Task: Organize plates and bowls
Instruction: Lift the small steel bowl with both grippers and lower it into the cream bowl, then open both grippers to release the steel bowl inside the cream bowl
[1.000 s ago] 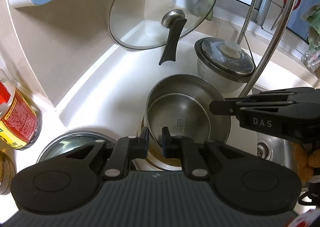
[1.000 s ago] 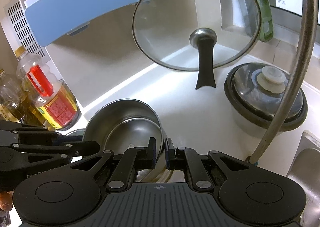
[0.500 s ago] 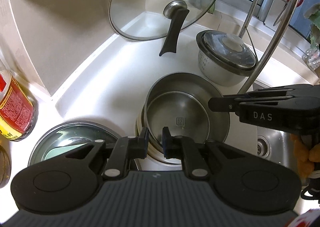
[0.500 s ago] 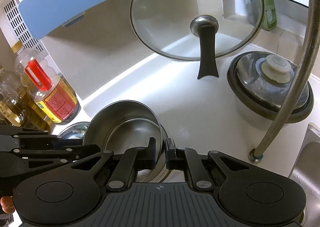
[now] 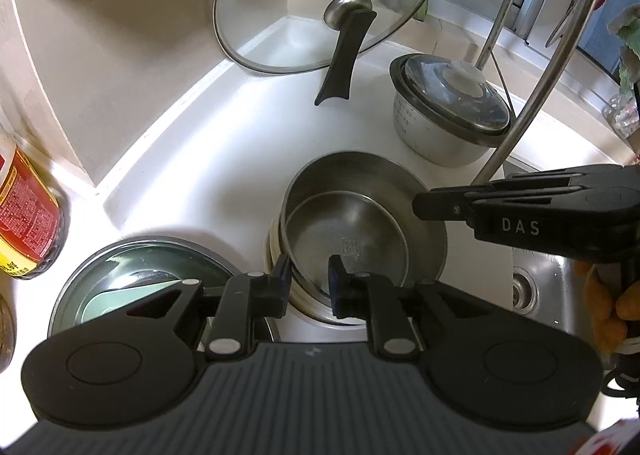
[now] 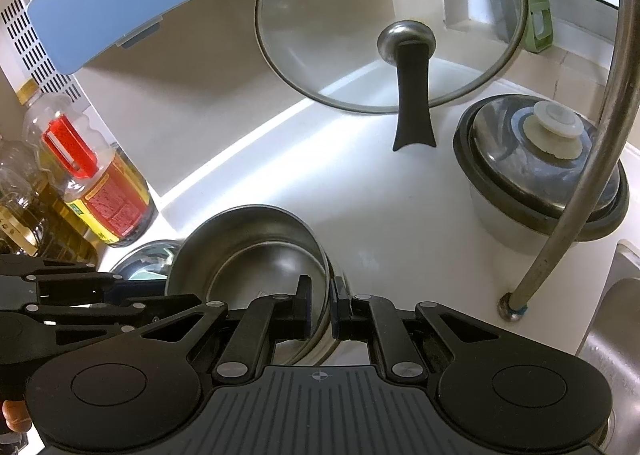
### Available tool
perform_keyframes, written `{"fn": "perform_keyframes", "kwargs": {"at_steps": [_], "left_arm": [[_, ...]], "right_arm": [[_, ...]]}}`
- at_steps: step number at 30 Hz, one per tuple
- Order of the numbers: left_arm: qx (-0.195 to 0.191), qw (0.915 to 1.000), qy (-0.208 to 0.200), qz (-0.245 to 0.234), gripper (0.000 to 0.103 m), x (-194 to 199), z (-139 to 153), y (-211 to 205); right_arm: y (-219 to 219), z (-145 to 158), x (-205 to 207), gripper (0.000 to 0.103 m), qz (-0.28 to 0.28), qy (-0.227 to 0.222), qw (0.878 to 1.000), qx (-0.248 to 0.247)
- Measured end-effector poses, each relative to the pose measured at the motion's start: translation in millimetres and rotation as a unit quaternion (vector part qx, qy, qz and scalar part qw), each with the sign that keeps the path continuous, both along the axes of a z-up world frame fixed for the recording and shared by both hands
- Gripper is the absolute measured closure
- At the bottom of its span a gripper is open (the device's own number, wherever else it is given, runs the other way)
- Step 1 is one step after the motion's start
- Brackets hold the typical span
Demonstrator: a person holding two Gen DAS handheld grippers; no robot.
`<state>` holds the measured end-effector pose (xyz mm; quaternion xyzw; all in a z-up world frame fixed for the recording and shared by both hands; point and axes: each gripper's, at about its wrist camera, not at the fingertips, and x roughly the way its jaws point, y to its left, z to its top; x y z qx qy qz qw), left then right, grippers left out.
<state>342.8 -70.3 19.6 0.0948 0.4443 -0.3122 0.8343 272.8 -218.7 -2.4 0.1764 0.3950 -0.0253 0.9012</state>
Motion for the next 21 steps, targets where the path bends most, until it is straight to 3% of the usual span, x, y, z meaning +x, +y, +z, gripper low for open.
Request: {"fn": "perform_keyframes", "kwargs": {"at_steps": [21], "left_arm": [[0.0, 1.0, -0.009, 0.0, 0.081, -2.4, 3.6, -2.9]], "right_arm": [[3.6, 2.5, 1.3, 0.094, 0.009, -0.001, 1.0, 0.003]]}}
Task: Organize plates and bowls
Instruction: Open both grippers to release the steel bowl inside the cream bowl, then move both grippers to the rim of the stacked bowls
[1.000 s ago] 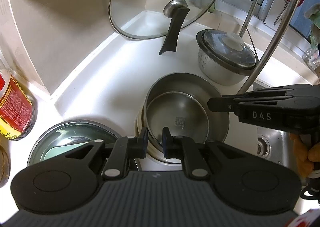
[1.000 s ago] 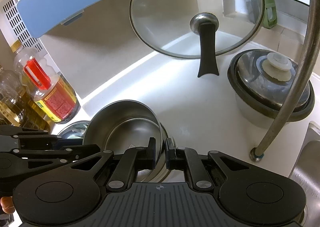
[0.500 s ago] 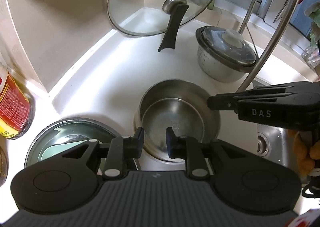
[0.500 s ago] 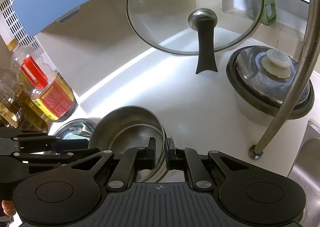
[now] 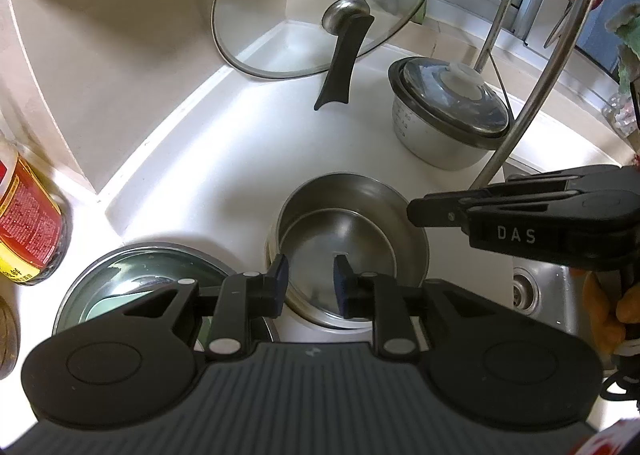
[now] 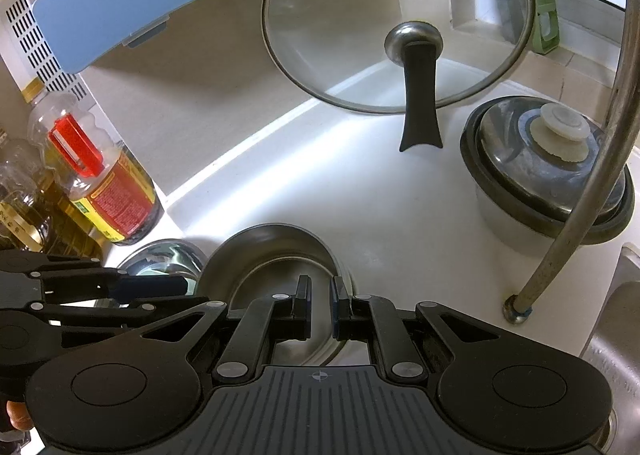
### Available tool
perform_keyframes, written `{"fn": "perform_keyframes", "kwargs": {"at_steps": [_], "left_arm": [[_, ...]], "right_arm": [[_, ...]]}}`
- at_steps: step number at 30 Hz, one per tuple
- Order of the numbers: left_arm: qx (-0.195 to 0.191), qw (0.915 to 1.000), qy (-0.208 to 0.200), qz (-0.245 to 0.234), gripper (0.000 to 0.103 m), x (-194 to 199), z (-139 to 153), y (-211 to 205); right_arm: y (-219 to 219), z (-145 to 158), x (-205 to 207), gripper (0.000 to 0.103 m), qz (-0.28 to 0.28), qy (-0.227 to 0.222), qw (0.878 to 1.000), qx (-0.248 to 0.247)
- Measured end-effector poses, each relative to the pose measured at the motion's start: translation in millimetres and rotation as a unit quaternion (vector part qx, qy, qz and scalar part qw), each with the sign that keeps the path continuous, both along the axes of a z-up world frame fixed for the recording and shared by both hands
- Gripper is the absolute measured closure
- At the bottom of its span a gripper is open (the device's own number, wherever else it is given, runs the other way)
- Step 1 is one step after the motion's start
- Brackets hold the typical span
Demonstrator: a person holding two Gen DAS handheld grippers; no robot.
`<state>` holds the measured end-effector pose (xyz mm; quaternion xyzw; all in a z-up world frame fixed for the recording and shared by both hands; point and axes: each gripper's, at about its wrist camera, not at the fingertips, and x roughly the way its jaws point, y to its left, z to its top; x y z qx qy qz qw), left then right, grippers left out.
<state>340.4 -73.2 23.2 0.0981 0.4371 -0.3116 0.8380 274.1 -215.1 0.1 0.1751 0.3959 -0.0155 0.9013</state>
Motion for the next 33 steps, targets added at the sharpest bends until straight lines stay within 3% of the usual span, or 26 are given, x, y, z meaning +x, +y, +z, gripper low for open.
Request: {"fn": "perform_keyframes", "kwargs": {"at_steps": [9, 14, 22, 33], "left_arm": [[0.001, 0.9999, -0.002, 0.014, 0.066, 0, 1, 9], [0.003, 0.9999, -0.002, 0.015, 0.062, -2, 2, 13], [0.002, 0.9999, 0.003, 0.012, 0.046, -15, 0, 19], [0.018, 0.9996, 0.018, 0.009, 0.043, -29, -7, 22]], "right_arm": [[-2, -3, -1, 0.09, 0.012, 0.014, 1.0, -0.001], [-3, -2, -7, 0.054, 0.013, 0.01, 1.0, -0.011], [-7, -4, -18, 0.048, 0.031, 0.023, 0.999, -0.01], [-11, -7, -27, 0.044, 0.045, 0.045, 0.998, -0.01]]}}
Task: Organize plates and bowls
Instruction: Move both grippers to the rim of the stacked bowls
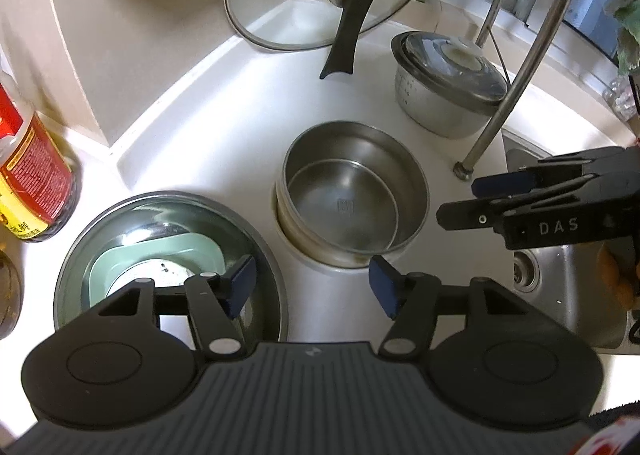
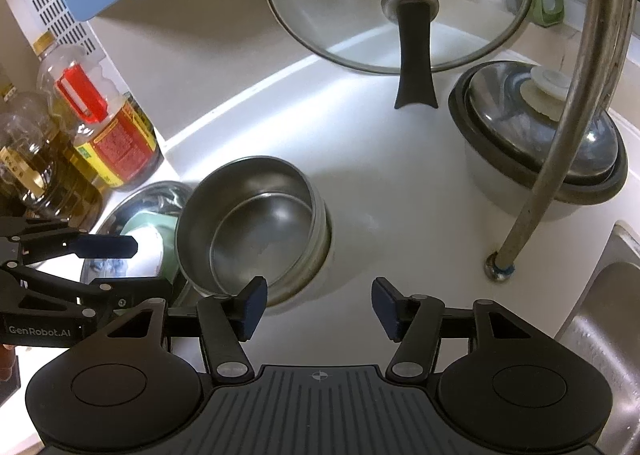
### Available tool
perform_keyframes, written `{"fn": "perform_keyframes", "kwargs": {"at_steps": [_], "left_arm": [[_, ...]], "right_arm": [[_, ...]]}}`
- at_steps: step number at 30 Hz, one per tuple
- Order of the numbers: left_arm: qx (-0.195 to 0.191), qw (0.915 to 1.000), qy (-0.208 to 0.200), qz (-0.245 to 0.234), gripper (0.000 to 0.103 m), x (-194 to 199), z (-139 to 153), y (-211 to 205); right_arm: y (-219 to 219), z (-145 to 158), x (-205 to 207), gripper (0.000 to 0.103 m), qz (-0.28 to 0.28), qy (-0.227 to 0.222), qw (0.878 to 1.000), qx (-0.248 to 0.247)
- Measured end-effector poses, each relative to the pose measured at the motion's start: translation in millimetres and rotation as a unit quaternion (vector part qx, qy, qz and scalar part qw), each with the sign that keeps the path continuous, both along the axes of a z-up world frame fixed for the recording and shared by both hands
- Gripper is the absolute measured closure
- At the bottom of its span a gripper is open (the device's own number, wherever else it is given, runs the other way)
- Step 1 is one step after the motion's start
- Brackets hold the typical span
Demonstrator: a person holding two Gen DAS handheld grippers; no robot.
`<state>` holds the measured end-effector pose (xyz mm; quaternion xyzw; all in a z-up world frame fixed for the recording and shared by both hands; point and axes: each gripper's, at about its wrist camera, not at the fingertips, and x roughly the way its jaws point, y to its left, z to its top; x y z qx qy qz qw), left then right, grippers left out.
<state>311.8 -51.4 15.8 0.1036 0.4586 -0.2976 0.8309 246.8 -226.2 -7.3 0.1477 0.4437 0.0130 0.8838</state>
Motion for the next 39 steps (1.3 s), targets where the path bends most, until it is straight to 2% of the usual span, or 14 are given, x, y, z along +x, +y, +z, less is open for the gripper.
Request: {"fn": "perform_keyframes", "kwargs": {"at_steps": [23, 39], "left_arm": [[0.017, 0.9971, 0.0, 0.075, 0.043, -40, 1, 20], [0.018, 0.9944, -0.009, 0.103, 0.043, -53, 6, 23]], "right_arm": [[8, -5, -10, 0.043, 0.046, 0.007, 0.999, -0.007], [7, -6, -16, 0.043, 0.067, 0.002, 0.998, -0.004]]}}
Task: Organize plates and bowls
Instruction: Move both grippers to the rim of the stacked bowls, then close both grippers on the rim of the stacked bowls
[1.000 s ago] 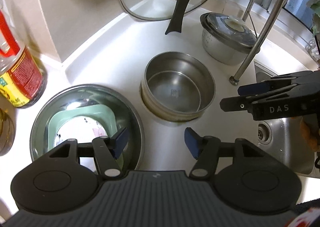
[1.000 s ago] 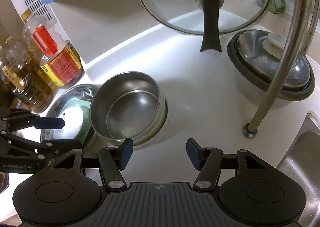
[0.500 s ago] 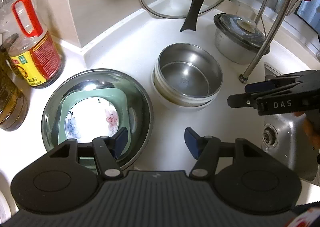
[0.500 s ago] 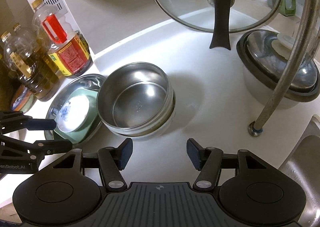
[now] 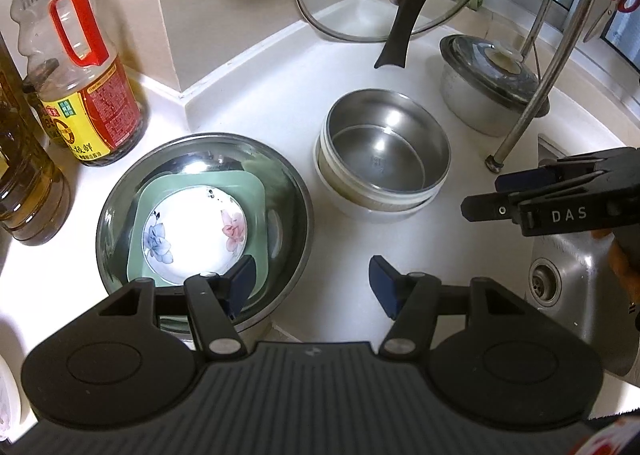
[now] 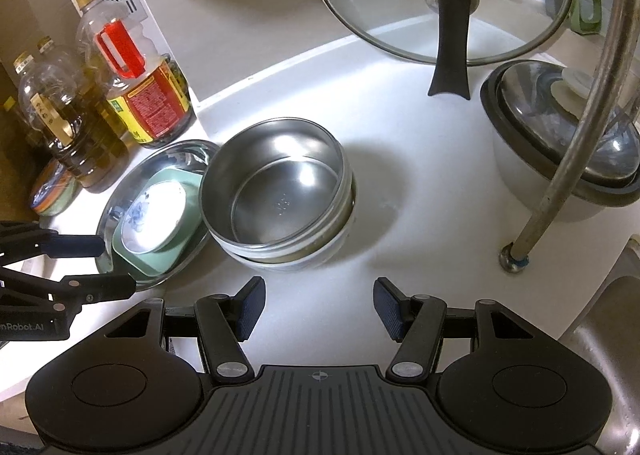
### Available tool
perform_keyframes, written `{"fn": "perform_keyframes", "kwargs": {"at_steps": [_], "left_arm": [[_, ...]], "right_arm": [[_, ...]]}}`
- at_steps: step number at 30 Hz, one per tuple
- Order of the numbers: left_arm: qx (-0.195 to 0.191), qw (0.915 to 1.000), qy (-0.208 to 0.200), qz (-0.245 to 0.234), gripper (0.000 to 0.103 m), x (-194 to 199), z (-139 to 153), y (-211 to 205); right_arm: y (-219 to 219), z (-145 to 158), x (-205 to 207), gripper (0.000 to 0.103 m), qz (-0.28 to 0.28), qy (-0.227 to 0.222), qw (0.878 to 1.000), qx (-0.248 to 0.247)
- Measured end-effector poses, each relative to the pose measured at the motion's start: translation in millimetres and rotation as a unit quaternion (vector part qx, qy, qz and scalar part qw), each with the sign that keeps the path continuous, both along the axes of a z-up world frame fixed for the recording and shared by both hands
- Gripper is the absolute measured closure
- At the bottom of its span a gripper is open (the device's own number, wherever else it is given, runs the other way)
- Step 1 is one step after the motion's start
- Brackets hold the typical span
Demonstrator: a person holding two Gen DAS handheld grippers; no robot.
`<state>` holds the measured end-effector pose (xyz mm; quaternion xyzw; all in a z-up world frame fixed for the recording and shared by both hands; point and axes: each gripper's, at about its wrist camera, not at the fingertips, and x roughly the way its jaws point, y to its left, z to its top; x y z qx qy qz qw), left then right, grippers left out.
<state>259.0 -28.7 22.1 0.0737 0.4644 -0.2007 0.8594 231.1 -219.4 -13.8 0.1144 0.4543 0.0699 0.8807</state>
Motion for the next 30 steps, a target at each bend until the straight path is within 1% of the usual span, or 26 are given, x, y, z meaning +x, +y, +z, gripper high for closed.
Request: {"fn": "perform_keyframes", "kwargs": {"at_steps": [6, 9, 12, 16, 17, 18, 20, 23, 30], "left_arm": [[-0.019, 0.9997, -0.018, -0.003, 0.043, 12, 15, 0], [-0.031, 0.9993, -0.02, -0.009, 0.043, 27, 21, -4], [-0.04, 0.9988, -0.016, -0.023, 0.043, 45, 20, -14], [-0.056, 0.9974, 0.011, -0.043, 0.044, 73, 12, -29], [-0.06, 0.997, 0.02, -0.045, 0.046, 79, 10, -31], [-0.061, 0.9966, 0.028, -0.046, 0.049, 86, 7, -34], [-0.065, 0.9957, 0.041, -0.053, 0.051, 96, 2, -38], [-0.058, 0.9955, 0.053, -0.053, 0.052, 108, -6, -43], [-0.059, 0.993, 0.093, -0.042, 0.052, 126, -28, -44]], "right_arm": [[-3, 13, 0, 0.043, -0.003, -0.021, 1.0, -0.006], [-5, 18, 5, 0.043, -0.013, -0.029, 0.999, -0.009], [-7, 17, 15, 0.043, -0.024, -0.027, 0.999, -0.011], [-7, 12, 32, 0.043, -0.034, -0.017, 0.999, -0.006], [-8, 11, 36, 0.043, -0.037, -0.016, 0.999, -0.006], [-8, 11, 40, 0.043, -0.039, -0.016, 0.999, -0.007], [-9, 10, 46, 0.043, -0.046, -0.016, 0.999, -0.007], [-9, 6, 54, 0.043, -0.049, -0.013, 0.999, -0.006], [-8, -8, 69, 0.043, -0.051, 0.004, 0.999, 0.003]]}}
